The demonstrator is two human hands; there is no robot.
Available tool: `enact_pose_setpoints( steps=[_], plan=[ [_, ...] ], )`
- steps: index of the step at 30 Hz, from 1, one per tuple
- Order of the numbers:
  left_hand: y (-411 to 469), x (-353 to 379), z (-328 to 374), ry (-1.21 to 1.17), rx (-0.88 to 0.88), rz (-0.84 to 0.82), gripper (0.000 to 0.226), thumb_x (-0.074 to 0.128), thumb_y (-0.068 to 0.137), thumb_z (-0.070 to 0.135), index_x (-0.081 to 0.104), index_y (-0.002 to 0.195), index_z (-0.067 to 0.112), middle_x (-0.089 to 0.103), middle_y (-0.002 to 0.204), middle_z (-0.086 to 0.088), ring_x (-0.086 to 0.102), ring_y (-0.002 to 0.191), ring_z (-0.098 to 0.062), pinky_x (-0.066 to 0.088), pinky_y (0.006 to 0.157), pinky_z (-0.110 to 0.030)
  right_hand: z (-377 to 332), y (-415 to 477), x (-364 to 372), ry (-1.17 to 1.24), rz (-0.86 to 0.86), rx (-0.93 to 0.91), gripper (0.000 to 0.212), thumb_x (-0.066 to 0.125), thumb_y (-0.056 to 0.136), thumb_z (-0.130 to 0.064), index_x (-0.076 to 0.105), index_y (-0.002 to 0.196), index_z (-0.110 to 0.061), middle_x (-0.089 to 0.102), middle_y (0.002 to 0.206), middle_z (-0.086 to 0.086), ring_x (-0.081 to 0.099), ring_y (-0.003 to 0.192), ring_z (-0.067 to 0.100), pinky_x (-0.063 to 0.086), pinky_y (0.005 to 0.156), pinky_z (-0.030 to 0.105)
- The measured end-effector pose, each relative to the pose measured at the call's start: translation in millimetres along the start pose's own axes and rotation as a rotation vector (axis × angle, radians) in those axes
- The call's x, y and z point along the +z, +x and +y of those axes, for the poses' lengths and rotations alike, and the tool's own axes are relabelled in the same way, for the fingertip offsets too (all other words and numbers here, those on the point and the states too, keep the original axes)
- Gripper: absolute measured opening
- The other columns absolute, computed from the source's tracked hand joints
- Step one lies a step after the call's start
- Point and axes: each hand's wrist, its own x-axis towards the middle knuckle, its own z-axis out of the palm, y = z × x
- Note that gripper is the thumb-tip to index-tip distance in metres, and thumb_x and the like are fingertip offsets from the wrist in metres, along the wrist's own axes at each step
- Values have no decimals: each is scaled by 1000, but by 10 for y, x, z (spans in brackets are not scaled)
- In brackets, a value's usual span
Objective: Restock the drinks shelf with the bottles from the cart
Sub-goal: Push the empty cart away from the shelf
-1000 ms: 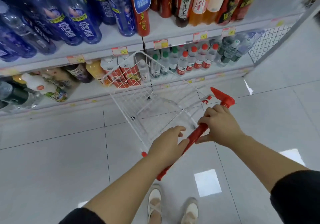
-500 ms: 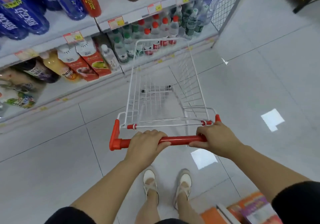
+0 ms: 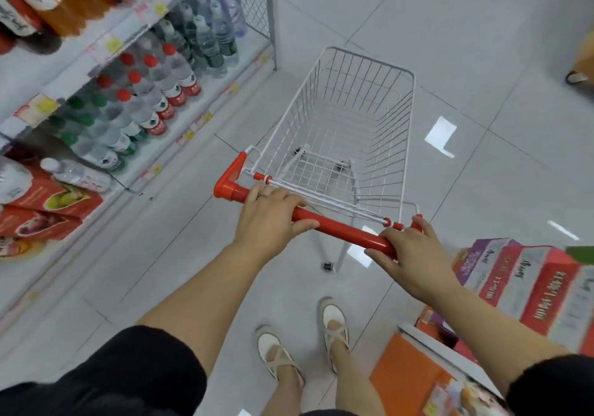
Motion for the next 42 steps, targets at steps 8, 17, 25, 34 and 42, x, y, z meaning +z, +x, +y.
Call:
enact_pose_setpoints(
  steps=[8, 17, 25, 34, 42],
  plan=[
    [946, -100, 558, 173, 184, -85, 53, 34, 81, 71, 58, 111, 35, 57, 115, 10, 43, 120, -17, 10, 114, -39, 583, 35, 3, 77, 89, 212, 41, 39, 88, -61, 56, 86, -24, 52, 68, -8, 52, 72, 16, 26, 99, 30],
    [2128, -110, 1374, 152, 339, -68, 52, 36, 78, 71, 61, 106, 34, 60, 108, 11, 48, 112, -15, 18, 107, -35, 1599, 361, -307, 114, 172, 378, 41, 42, 85, -63, 58, 83, -24, 55, 69, -7, 53, 72, 17, 27, 92, 28],
    [3017, -218, 1972, 180, 437, -88, 46, 43, 80, 67, 62, 104, 33, 60, 104, 10, 49, 110, -15, 17, 102, -34, 2304, 683, -553, 176, 212, 477, 42, 41, 85, -64, 58, 84, -25, 55, 71, -7, 51, 78, 16, 24, 92, 25],
    [4007, -252, 2717, 225, 661, -146, 50, 40, 80, 69, 62, 105, 32, 60, 104, 12, 48, 108, -14, 14, 99, -30, 2922, 887, -680, 217, 336, 691, 41, 42, 83, -66, 49, 70, -28, 45, 58, -10, 40, 61, 13, 27, 85, 25],
    [4791, -182, 3511, 266, 956, -232, 51, 38, 79, 71, 62, 104, 34, 61, 108, 12, 49, 111, -16, 17, 102, -35, 3249, 943, -790, 280, 397, 970, 51, 36, 80, -70, 59, 75, -25, 53, 59, -8, 47, 61, 14, 19, 79, 19]
  ],
)
